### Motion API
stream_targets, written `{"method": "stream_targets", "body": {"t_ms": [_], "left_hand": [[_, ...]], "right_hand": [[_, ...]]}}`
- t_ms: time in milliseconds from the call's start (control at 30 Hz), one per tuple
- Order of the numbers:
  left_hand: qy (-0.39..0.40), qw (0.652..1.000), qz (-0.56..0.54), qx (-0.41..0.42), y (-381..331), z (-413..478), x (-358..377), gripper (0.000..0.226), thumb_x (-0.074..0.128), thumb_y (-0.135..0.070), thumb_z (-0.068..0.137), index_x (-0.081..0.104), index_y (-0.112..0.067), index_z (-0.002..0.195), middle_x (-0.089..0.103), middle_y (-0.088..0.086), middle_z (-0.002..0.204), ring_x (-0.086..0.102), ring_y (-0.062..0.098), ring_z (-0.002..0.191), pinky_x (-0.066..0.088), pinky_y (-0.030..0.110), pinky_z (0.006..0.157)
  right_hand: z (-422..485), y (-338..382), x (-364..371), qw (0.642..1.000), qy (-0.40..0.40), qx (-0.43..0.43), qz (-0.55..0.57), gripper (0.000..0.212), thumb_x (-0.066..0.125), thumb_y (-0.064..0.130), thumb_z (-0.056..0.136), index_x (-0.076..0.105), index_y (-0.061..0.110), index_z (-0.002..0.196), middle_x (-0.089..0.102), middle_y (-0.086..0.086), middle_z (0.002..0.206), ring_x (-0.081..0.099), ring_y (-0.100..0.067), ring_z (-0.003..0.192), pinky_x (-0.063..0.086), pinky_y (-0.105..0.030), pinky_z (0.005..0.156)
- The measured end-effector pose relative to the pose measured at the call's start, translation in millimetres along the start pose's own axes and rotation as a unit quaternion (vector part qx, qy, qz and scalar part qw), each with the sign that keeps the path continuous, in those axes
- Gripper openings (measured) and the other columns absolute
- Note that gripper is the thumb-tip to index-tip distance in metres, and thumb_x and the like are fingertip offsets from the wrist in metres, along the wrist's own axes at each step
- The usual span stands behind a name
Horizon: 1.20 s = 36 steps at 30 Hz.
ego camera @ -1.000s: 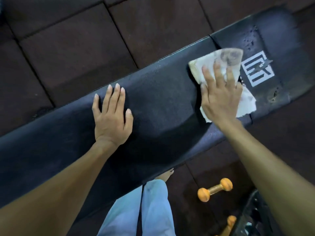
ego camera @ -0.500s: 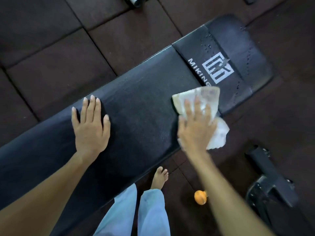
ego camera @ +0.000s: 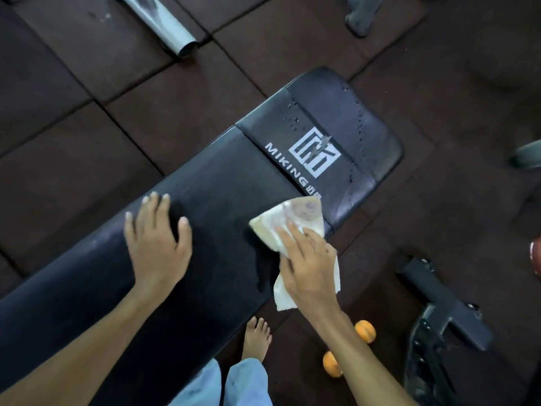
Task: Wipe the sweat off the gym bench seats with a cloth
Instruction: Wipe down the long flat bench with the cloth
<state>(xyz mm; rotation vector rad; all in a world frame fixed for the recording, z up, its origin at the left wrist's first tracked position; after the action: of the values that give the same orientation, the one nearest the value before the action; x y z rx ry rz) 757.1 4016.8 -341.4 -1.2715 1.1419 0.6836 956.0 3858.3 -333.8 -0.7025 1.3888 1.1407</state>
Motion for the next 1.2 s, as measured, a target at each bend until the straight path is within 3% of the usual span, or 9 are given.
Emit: {"method": "stream_targets", "body": {"t_ms": [167,300,500,667,800,933,1067,1133,1200], "left_hand": [[0.021,0.996,0.014,0.080,-75.2,71.7,44.7,0.062,0.026,-0.041,0.095,0.028,-0.011,0.149,0.020,0.010,0.159,0.010,0.020,0.148,0.002,0.045,0.121],[0.020,0.994,0.070,0.080,-78.6,82.3,58.5,0.062,0.028,-0.042,0.096,0.024,-0.012,0.150,0.018,0.010,0.159,0.011,0.022,0.148,0.007,0.048,0.119],[0.013,0.993,0.084,0.078,-81.3,83.3,57.7,0.063,0.029,-0.041,0.094,0.028,-0.011,0.149,0.021,0.011,0.158,0.015,0.023,0.147,0.010,0.049,0.119],[0.018,0.993,0.090,0.076,-81.3,85.5,56.8,0.063,0.028,-0.041,0.093,0.028,-0.010,0.149,0.022,0.012,0.158,0.016,0.023,0.147,0.011,0.050,0.118],[0.020,0.993,0.089,0.077,-82.5,85.2,56.7,0.064,0.030,-0.040,0.093,0.029,-0.010,0.149,0.022,0.012,0.158,0.016,0.023,0.147,0.011,0.050,0.118],[0.019,0.993,0.087,0.074,-80.8,85.3,57.3,0.063,0.033,-0.039,0.092,0.029,-0.010,0.149,0.022,0.012,0.158,0.016,0.023,0.147,0.010,0.049,0.119],[0.018,0.993,0.088,0.075,-79.6,87.3,57.8,0.063,0.033,-0.039,0.092,0.030,-0.010,0.148,0.022,0.012,0.158,0.016,0.023,0.147,0.010,0.050,0.119],[0.019,0.992,0.094,0.076,-79.6,86.9,58.4,0.063,0.032,-0.040,0.093,0.029,-0.010,0.149,0.022,0.012,0.158,0.016,0.023,0.147,0.011,0.050,0.119],[0.018,0.992,0.098,0.080,-79.4,86.7,58.5,0.063,0.032,-0.040,0.093,0.029,-0.011,0.149,0.022,0.012,0.158,0.016,0.024,0.147,0.011,0.050,0.119]], "right_hand": [[33.2,-71.7,-24.0,0.979,-0.100,0.149,0.097,0.044,0.045,0.024,0.092,0.058,0.010,0.133,0.059,-0.003,0.136,0.050,-0.017,0.121,0.039,-0.040,0.096],[74.5,-88.8,12.8,0.966,0.060,0.252,0.000,0.059,0.033,0.054,0.094,0.035,0.033,0.149,0.023,0.007,0.162,0.013,-0.024,0.148,0.026,-0.061,0.107],[144.6,-96.0,23.3,0.951,0.069,0.300,-0.020,0.059,0.036,0.046,0.100,0.020,0.030,0.155,0.004,-0.001,0.165,-0.006,-0.027,0.151,0.012,-0.062,0.115],[195.5,-29.7,51.5,0.984,0.073,0.156,-0.039,0.055,0.029,0.043,0.102,0.026,0.026,0.154,0.016,-0.007,0.163,0.011,-0.029,0.151,0.023,-0.061,0.111],[149.2,-56.6,38.7,0.990,0.115,0.061,-0.057,0.053,0.029,0.042,0.099,0.032,0.031,0.151,0.023,0.000,0.162,0.018,-0.026,0.150,0.029,-0.059,0.109],[117.9,-91.1,18.2,0.972,0.129,0.192,-0.042,0.054,0.023,0.043,0.098,0.025,0.036,0.152,0.015,0.006,0.164,0.008,-0.021,0.151,0.020,-0.055,0.113],[182.1,-62.5,35.6,0.962,0.074,0.261,-0.024,0.055,0.028,0.038,0.100,0.025,0.028,0.154,0.012,-0.002,0.164,0.005,-0.028,0.151,0.015,-0.061,0.114],[222.8,-34.3,49.5,0.983,0.085,0.164,-0.021,0.052,0.034,0.036,0.101,0.032,0.026,0.152,0.021,-0.006,0.162,0.013,-0.029,0.150,0.017,-0.059,0.113],[253.3,-11.6,56.4,0.991,0.129,-0.011,-0.041,0.047,0.039,0.035,0.100,0.041,0.028,0.147,0.031,-0.004,0.159,0.019,-0.028,0.149,0.019,-0.056,0.112]]}}
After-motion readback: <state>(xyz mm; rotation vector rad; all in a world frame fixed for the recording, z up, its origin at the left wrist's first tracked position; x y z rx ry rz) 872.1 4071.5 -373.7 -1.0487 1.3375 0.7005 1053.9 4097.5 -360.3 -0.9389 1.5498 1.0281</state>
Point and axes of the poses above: each hand's wrist, its own z-axis towards the middle knuckle, its own x-axis out of the palm, y = z × x, the point moved 3 cm from there along z, towards the middle knuckle
